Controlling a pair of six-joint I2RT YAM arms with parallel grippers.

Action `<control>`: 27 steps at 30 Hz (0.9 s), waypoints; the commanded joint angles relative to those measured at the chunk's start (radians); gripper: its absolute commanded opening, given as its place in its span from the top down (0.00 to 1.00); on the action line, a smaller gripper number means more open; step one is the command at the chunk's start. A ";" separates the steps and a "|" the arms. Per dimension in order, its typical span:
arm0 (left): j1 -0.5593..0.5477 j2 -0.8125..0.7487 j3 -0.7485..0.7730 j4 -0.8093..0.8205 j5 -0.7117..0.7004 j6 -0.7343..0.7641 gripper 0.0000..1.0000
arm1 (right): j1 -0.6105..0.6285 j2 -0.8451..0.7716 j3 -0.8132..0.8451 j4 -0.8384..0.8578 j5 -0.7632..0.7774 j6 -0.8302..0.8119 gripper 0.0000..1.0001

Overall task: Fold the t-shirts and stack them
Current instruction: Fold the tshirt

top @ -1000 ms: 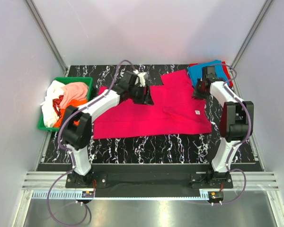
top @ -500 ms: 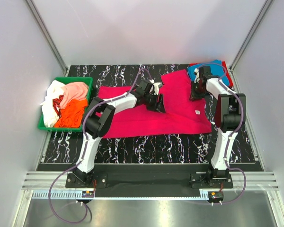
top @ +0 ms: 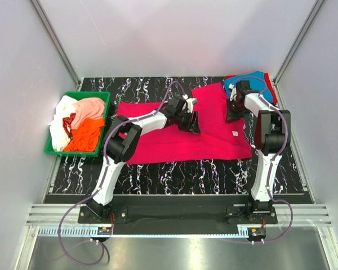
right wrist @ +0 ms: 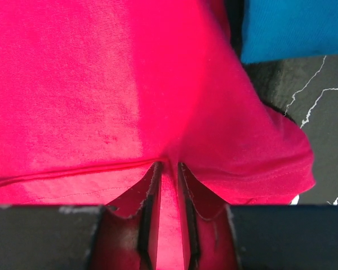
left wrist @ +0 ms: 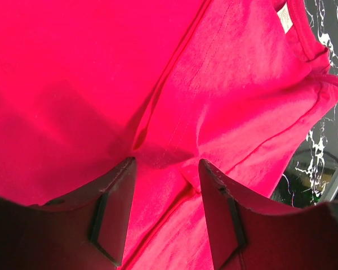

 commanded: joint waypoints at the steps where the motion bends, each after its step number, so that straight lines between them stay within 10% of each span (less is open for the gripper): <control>1: -0.004 0.007 0.050 0.044 -0.002 0.014 0.47 | -0.003 0.012 0.035 -0.009 -0.012 -0.027 0.76; 10: -0.004 0.036 0.096 0.022 -0.025 0.034 0.60 | -0.003 -0.038 0.040 0.016 -0.014 -0.036 1.00; 15: -0.004 0.055 0.126 0.016 -0.011 0.033 1.00 | -0.002 -0.058 0.055 0.030 -0.052 -0.038 1.00; 27: -0.004 -0.002 0.110 0.018 -0.123 0.011 1.00 | -0.002 -0.084 0.069 0.073 -0.064 -0.045 1.00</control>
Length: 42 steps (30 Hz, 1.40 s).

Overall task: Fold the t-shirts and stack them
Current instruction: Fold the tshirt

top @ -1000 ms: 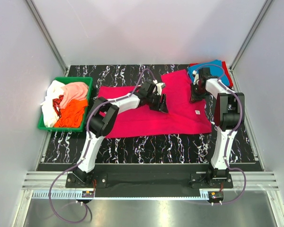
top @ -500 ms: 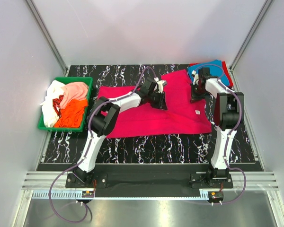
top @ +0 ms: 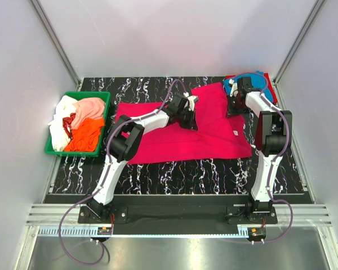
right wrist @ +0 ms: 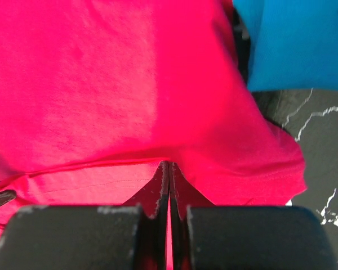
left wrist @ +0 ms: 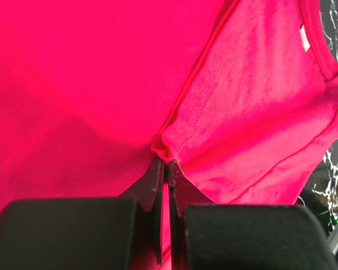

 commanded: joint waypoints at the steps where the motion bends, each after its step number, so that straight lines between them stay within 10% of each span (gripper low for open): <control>1: -0.002 -0.066 0.023 0.035 -0.066 -0.013 1.00 | -0.003 -0.061 0.046 0.055 -0.034 -0.028 1.00; 42: -0.008 -0.081 -0.040 0.073 -0.173 -0.062 1.00 | 0.032 -0.136 -0.150 0.411 -0.008 -0.042 0.99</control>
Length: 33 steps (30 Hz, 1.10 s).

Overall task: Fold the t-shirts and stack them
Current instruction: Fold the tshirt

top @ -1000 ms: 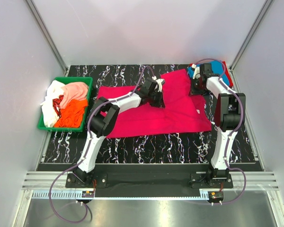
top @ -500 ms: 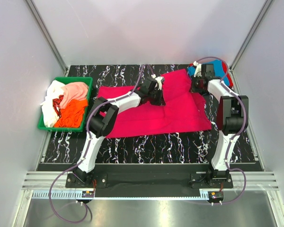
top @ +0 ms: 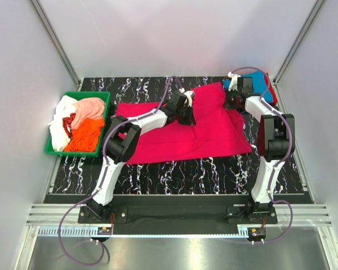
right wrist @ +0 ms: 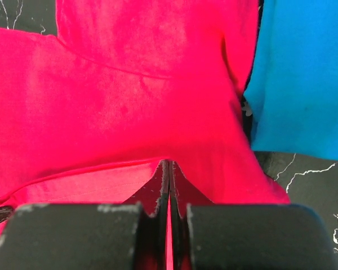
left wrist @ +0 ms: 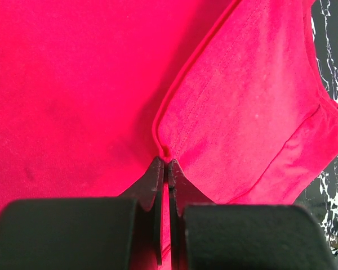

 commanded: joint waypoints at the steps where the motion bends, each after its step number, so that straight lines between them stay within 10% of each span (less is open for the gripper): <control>1: -0.002 -0.019 0.007 0.006 -0.055 -0.003 1.00 | 0.007 -0.025 0.001 0.061 0.042 -0.013 0.99; 4: -0.004 -0.024 0.038 -0.027 -0.110 -0.006 0.98 | 0.007 -0.036 0.003 0.028 0.100 0.002 0.86; 7: -0.002 -0.030 0.074 -0.079 -0.124 -0.002 0.66 | 0.005 -0.070 0.023 -0.062 0.184 0.072 0.65; 9: -0.002 -0.054 0.068 -0.093 -0.118 -0.002 0.66 | 0.007 -0.099 0.059 -0.150 0.249 0.185 0.62; 18: -0.004 -0.338 -0.122 -0.202 -0.187 -0.008 0.59 | 0.000 -0.248 -0.199 -0.399 0.261 0.618 0.80; 33: 0.071 -0.771 -0.567 -0.239 -0.188 -0.110 0.54 | -0.043 -0.329 -0.546 -0.373 0.372 0.723 0.90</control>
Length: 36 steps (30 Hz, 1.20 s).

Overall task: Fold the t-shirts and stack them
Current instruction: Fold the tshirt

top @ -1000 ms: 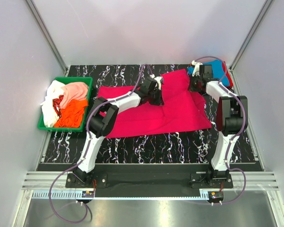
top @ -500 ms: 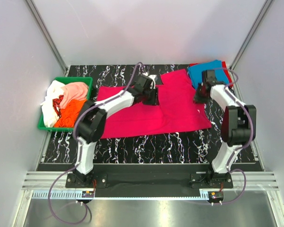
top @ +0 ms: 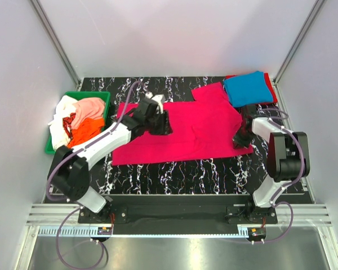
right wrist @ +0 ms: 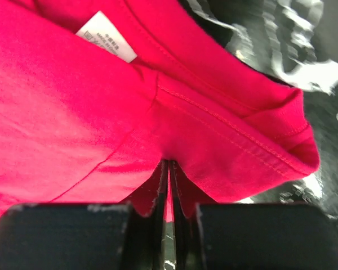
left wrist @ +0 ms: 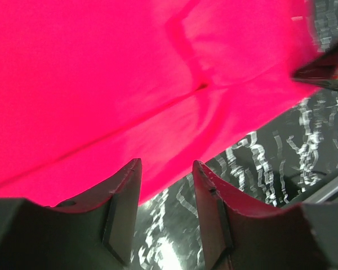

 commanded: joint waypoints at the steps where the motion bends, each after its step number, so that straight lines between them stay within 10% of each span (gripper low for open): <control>1: 0.055 -0.084 -0.091 0.002 -0.023 -0.078 0.54 | -0.050 -0.040 -0.088 -0.024 0.094 0.038 0.89; 11: 0.167 -0.207 -0.112 -0.036 -0.082 -0.079 0.50 | -0.090 -0.214 -0.225 -0.036 0.120 0.050 0.87; 17: 0.334 -0.057 0.097 -0.106 -0.055 0.081 0.50 | -0.090 -0.298 0.025 -0.069 -0.053 -0.073 0.74; 36: 0.549 0.749 0.868 -0.260 -0.042 0.137 0.54 | 0.004 0.425 0.945 0.019 -0.161 -0.324 0.68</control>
